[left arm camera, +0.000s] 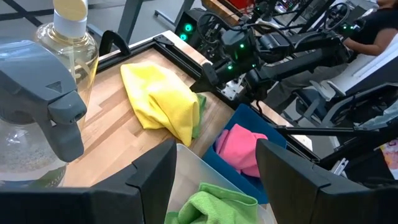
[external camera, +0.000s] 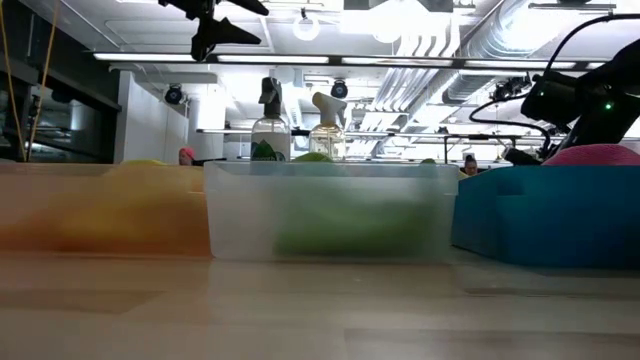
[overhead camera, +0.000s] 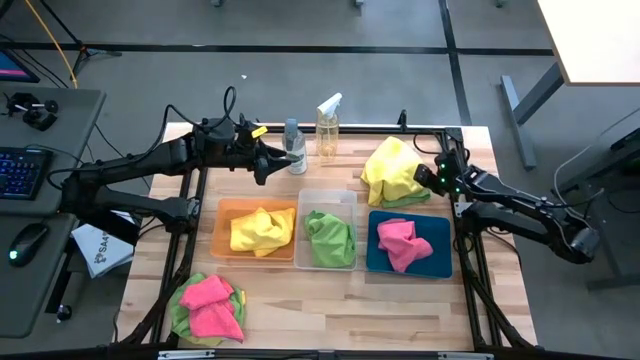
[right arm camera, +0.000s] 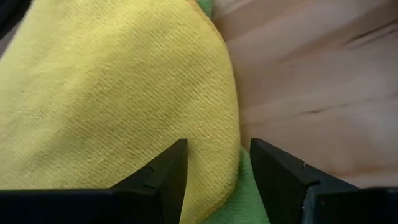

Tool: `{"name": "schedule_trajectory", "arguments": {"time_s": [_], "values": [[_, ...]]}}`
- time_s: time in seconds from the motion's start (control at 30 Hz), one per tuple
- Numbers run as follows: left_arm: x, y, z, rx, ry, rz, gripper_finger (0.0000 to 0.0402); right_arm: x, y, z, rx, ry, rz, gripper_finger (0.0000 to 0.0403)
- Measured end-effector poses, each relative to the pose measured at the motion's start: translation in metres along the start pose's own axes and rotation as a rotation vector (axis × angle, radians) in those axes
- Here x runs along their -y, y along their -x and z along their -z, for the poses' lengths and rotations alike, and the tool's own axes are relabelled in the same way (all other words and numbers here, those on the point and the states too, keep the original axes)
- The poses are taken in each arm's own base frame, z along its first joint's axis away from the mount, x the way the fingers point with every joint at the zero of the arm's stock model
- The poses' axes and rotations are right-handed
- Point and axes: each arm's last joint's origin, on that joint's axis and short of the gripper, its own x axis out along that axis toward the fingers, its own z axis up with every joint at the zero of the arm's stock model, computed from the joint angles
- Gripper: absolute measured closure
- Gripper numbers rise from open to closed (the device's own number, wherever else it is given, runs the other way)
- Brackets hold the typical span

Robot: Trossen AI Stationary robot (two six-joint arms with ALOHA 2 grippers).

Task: Sort microfiber towel by color & place in baskets
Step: Put the top yellow microfiber cloth into the orange bin

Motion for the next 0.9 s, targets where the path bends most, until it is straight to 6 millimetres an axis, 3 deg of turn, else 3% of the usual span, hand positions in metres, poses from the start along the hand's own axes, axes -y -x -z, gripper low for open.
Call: {"name": "schedule_trajectory", "arguments": {"time_s": [0.17, 0.37, 0.53, 0.7, 0.9], "values": [[0.0, 0.0, 0.0, 0.0, -0.001, 0.0, 0.0193, -0.002, 0.0, -0.001, 0.012, 0.025, -0.019, 0.026], [0.0, 0.0, 0.0, 0.0, -0.002, 0.0, 0.0193, -0.003, 0.0, -0.002, 0.016, 0.032, -0.026, 0.0386], [0.0, 0.0, 0.0, 0.0, -0.002, 0.0, 0.0193, -0.013, 0.007, -0.007, 0.048, 0.072, -0.079, 0.0395], [0.003, 0.007, -0.004, 0.045, -0.033, 0.023, 0.0193, -0.057, 0.053, -0.033, 0.18, 0.192, -0.268, 0.04], [0.009, 0.021, -0.014, 0.15, -0.057, 0.076, 0.0193, -0.115, 0.144, -0.062, 0.419, 0.404, -0.524, 0.0401]]}}
